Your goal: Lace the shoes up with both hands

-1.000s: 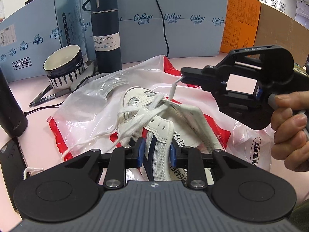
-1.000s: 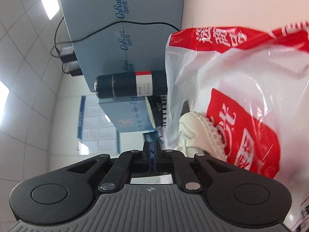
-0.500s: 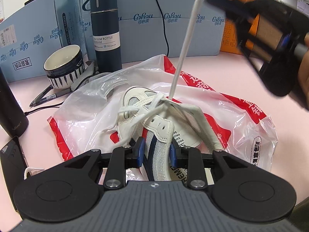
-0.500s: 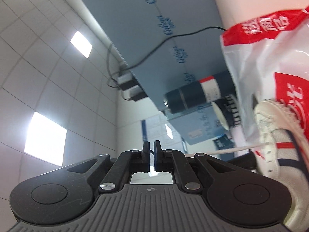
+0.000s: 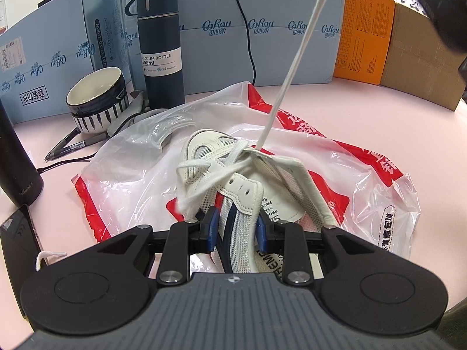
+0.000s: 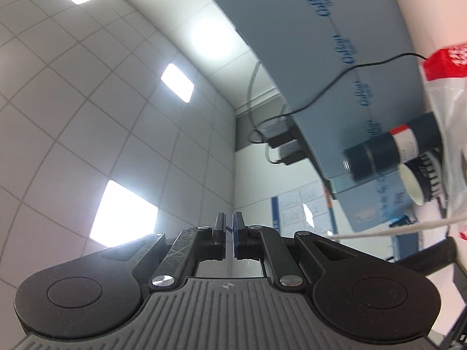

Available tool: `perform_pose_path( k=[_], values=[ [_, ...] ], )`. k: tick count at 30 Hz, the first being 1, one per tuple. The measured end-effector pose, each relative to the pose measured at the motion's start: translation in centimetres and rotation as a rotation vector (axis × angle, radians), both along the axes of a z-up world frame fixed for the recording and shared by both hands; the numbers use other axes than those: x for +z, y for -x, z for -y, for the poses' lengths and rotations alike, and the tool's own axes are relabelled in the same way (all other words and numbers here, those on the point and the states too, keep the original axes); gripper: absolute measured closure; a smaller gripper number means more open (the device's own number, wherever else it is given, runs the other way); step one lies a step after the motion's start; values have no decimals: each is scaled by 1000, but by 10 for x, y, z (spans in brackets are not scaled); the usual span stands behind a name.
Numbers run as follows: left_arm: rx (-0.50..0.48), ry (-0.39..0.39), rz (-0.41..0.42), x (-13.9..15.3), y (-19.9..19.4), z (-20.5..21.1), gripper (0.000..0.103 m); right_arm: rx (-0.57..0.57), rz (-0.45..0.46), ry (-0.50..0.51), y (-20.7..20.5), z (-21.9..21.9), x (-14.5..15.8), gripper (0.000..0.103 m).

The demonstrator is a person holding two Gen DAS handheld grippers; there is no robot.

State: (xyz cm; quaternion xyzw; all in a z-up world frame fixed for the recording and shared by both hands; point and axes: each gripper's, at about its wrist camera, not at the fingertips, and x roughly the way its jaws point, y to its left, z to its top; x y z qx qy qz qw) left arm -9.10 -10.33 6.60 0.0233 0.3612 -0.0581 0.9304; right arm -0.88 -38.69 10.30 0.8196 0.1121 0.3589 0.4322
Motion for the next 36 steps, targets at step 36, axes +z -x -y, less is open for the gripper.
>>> perform_pose_path(
  k=[36],
  values=[
    [92,83,-59,-12,-1,-17,56,377,-20,1465,-1,-62,-75,85]
  ],
)
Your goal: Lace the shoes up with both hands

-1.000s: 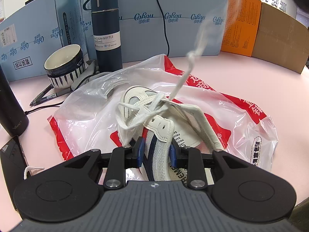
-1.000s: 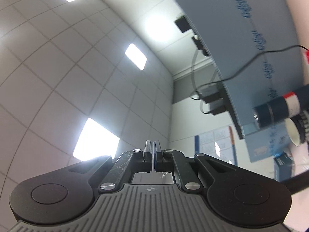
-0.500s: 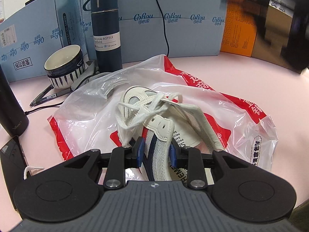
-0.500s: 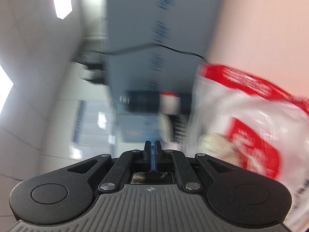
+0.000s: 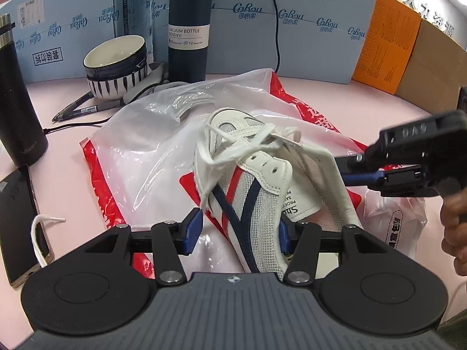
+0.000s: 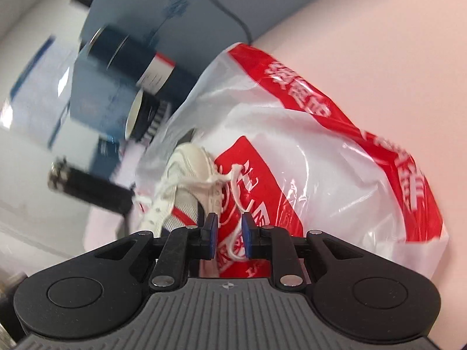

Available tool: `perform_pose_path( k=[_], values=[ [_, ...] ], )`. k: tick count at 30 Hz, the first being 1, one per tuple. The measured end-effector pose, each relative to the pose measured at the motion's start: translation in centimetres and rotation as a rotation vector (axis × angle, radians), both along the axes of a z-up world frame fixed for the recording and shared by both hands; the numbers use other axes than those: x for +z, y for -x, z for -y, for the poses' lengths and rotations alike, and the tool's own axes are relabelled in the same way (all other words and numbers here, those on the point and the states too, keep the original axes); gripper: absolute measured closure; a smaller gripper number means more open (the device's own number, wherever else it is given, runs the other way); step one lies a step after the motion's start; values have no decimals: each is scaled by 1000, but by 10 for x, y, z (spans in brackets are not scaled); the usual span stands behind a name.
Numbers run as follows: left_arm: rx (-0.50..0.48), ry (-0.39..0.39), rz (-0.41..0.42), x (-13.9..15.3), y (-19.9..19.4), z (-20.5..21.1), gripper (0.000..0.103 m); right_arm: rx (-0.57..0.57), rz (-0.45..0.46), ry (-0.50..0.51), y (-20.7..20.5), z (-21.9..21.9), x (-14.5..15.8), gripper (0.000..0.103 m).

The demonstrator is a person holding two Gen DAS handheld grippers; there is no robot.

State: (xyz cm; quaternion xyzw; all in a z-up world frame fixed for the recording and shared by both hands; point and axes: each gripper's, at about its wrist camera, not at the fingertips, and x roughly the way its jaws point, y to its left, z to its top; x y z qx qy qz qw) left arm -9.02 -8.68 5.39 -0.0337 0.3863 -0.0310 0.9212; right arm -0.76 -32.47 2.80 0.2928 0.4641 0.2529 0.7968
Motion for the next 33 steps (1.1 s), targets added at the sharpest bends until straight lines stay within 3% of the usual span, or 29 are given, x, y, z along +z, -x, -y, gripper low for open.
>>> perform_pose_path(
  k=[5,9,14,18,25,27,28,33],
  values=[
    [0,7,-2,-2,-1,-2,55,144,131,200,7,-26,1,85],
    [3,8,-8,-2,-1,-4,51,250,295,373,16,-46,-1,97],
    [11,10,-13,-3,-1,-5,49,183,243,253,17,-21,2,98],
    [9,-10,-3,-1,1,-3,49,69,181,41,22,14,11,98],
    [-54,-49,87,10,8,8,50,-187,26,-589,20,69,17,100],
    [-80,-50,112,13,9,12,60,-214,34,-703,17,73,27,100],
    [-91,-48,123,14,8,13,75,-226,43,-761,15,74,33,100],
    [-58,-24,127,16,6,10,82,-261,114,-1027,5,85,68,100]
  ],
)
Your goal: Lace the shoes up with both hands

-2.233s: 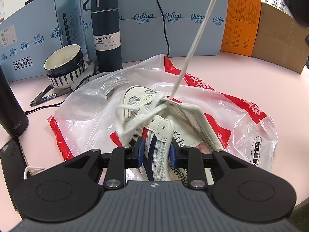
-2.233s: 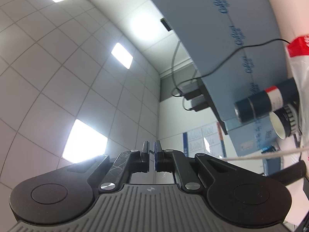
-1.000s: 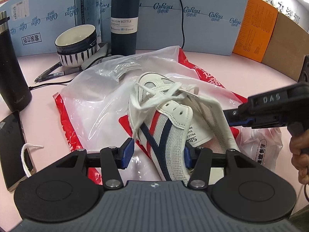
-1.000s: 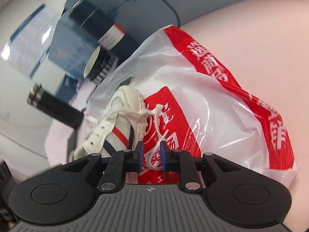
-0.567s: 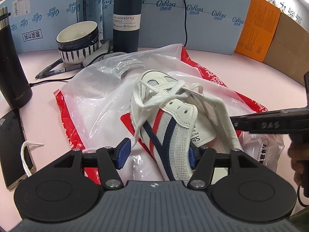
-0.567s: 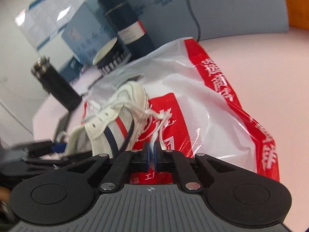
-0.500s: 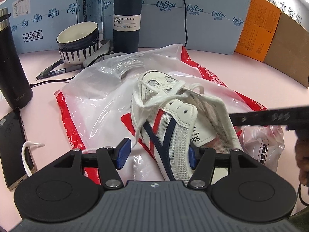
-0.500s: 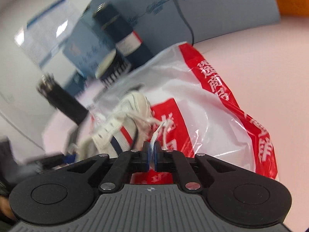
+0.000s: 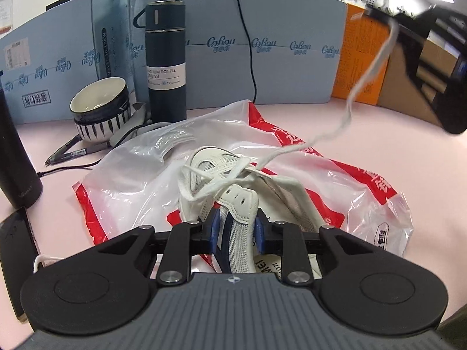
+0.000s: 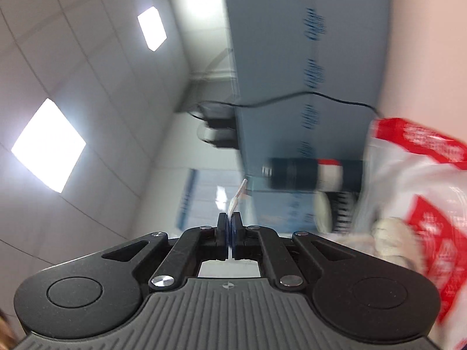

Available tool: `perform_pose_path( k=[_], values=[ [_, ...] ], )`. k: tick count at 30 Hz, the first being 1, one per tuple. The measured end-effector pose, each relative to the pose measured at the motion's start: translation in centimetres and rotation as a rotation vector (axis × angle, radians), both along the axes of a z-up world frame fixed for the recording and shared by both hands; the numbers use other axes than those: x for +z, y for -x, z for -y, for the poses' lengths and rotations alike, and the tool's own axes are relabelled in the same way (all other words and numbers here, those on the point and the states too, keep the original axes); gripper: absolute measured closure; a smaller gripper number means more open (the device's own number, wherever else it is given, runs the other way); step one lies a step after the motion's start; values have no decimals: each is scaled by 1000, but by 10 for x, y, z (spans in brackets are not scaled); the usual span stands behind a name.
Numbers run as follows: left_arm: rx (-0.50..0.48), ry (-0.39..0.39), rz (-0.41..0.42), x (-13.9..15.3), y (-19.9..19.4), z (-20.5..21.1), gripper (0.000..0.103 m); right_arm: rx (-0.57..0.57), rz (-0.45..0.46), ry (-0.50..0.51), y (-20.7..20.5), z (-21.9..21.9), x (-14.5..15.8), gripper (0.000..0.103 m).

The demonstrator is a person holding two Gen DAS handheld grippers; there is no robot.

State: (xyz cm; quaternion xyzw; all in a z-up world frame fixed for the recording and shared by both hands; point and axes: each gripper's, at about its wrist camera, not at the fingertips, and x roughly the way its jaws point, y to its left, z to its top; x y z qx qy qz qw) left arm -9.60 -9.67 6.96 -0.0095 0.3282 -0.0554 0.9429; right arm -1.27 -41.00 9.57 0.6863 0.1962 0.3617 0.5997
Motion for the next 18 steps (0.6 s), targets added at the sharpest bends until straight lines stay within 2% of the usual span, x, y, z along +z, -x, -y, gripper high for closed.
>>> perform_pose_path(
  k=[2,5,12,18],
  values=[
    [7,7,-3,0,0,-1,82,-21,23,-74,-4,5,13,100],
    [8,4,-13,-2,0,0,82,-39,54,-128,-9,12,32,100],
    [9,6,-23,-3,-1,0,82,-98,104,-191,-13,26,53,100],
    [11,4,-30,-4,-1,-1,81,-166,161,-187,-12,47,72,100]
  ],
)
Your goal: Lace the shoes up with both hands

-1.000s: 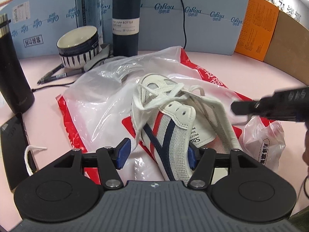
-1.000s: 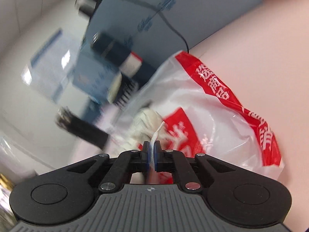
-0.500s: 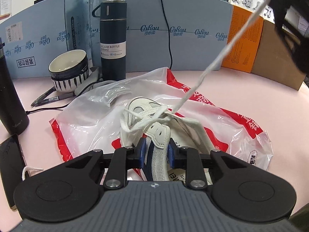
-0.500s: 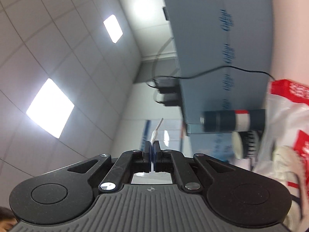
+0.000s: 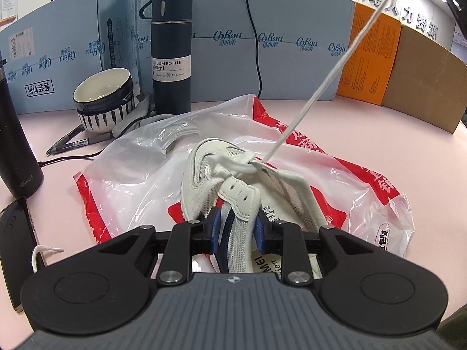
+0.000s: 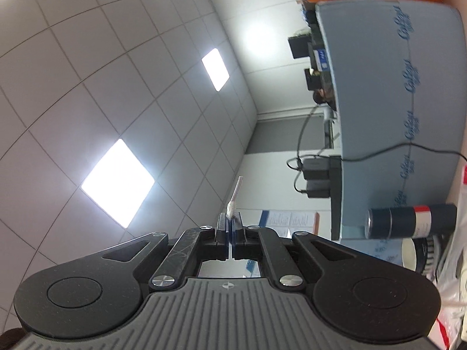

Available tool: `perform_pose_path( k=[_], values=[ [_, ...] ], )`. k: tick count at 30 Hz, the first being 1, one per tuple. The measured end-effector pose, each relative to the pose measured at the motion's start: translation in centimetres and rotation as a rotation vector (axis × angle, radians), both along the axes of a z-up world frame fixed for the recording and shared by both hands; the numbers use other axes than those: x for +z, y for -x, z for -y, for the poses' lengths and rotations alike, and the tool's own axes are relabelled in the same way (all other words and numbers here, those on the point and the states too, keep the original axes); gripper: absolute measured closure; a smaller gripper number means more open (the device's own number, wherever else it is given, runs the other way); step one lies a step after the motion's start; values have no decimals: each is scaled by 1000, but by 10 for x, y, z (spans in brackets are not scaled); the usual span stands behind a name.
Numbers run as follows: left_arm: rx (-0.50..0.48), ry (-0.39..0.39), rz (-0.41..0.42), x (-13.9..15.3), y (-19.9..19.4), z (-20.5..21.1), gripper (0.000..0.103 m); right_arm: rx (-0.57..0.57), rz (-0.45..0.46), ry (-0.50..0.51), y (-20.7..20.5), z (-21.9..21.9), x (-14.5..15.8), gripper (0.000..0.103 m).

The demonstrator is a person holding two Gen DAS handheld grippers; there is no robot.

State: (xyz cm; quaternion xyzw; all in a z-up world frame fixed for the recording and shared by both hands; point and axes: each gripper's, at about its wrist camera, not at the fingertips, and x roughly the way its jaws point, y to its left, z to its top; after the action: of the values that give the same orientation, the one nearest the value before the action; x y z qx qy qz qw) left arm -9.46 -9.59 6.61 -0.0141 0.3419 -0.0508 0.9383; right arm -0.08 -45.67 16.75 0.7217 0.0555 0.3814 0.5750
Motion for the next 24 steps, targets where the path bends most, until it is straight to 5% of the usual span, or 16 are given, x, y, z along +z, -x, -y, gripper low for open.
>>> perform_pose_path(
  k=[14,18,21,24],
  values=[
    [9,4,-12,-2,0,-3,80,-100,25,51,-1,25,16,100],
    [14,5,-11,-1,1,-5,80,-262,-109,157,9,44,11,95],
    [24,3,-11,2,4,-10,73,-514,-208,316,31,68,16,43],
    [-17,13,26,9,18,-15,59,-678,-265,420,47,80,20,25]
  ],
)
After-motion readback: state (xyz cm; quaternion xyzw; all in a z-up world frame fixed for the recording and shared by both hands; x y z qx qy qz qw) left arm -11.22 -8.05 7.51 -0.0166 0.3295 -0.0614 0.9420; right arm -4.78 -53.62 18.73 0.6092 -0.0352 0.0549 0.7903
